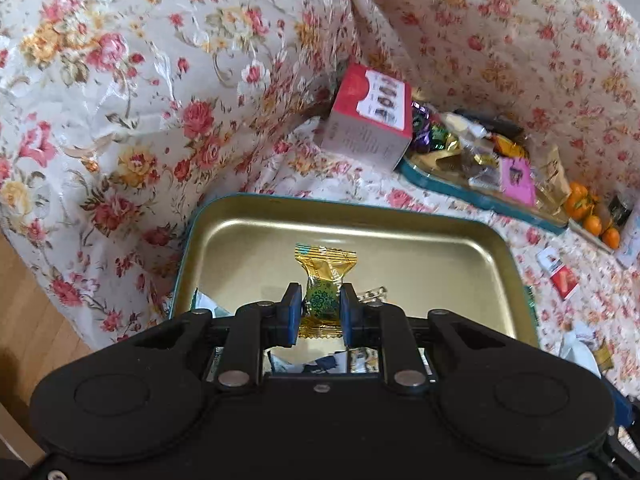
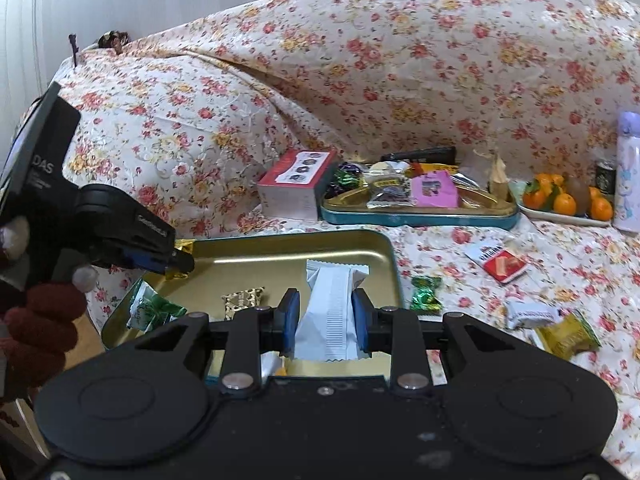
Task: Organize snacks
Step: 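Open both grippers to drop the candy and packet into the tray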
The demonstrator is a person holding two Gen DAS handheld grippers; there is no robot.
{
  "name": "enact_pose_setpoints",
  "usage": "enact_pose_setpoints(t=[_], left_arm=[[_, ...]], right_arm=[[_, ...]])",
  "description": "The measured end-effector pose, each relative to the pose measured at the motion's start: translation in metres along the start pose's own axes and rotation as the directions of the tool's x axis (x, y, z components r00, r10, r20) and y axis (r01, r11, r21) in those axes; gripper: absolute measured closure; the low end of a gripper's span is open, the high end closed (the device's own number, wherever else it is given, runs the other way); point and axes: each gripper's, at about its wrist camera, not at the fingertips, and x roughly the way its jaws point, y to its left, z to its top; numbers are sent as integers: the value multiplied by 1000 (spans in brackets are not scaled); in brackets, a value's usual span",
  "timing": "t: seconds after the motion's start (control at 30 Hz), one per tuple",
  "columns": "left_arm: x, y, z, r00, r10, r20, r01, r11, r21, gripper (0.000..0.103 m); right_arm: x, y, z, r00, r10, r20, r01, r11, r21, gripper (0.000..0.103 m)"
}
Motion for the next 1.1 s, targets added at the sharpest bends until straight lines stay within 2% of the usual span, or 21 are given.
enact_pose_setpoints(t=[0.2, 0.37, 0.73, 1.1], left_arm=[[13, 5, -6, 999, 47, -2, -47, 998, 46, 76], [14, 11, -4, 999, 33, -8, -33, 999, 26, 76], [14, 13, -5, 999, -24, -39, 24, 1000, -2, 70], [11, 11, -7, 999, -13, -44, 12, 1000, -9, 70]], right_arm=[[35, 13, 0, 999, -15, -37, 15, 1000, -15, 73], [60, 14, -2, 995, -60, -76, 60, 998, 0, 73], [72, 14, 1, 993, -91, -79, 89, 996, -28, 76], [70, 13, 0, 993, -85, -84, 84, 996, -17, 76]])
